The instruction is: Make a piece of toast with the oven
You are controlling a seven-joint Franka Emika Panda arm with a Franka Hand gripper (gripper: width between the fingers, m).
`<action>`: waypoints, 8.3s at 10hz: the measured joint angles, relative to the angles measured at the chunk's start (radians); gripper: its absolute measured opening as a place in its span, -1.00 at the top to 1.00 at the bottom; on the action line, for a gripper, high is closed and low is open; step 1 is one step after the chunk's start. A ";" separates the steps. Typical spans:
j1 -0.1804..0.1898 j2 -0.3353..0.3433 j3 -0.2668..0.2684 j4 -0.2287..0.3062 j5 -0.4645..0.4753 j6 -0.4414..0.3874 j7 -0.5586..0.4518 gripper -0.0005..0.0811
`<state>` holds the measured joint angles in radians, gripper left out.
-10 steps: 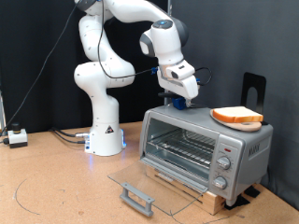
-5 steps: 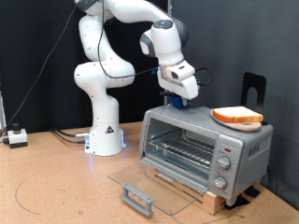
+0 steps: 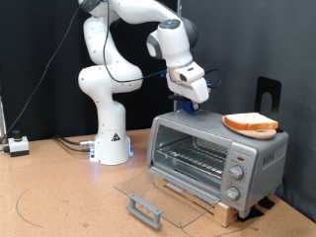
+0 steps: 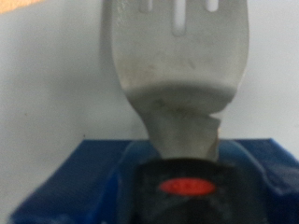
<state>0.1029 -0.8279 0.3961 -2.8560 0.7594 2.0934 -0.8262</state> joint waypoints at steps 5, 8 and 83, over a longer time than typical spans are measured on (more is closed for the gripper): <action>-0.013 -0.037 -0.060 0.001 0.020 0.071 -0.016 0.02; -0.118 -0.034 -0.085 -0.006 0.001 0.145 0.000 0.02; -0.360 0.411 0.196 0.221 0.196 0.373 -0.053 0.02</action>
<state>-0.2573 -0.4170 0.5920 -2.6348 0.9550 2.4664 -0.8787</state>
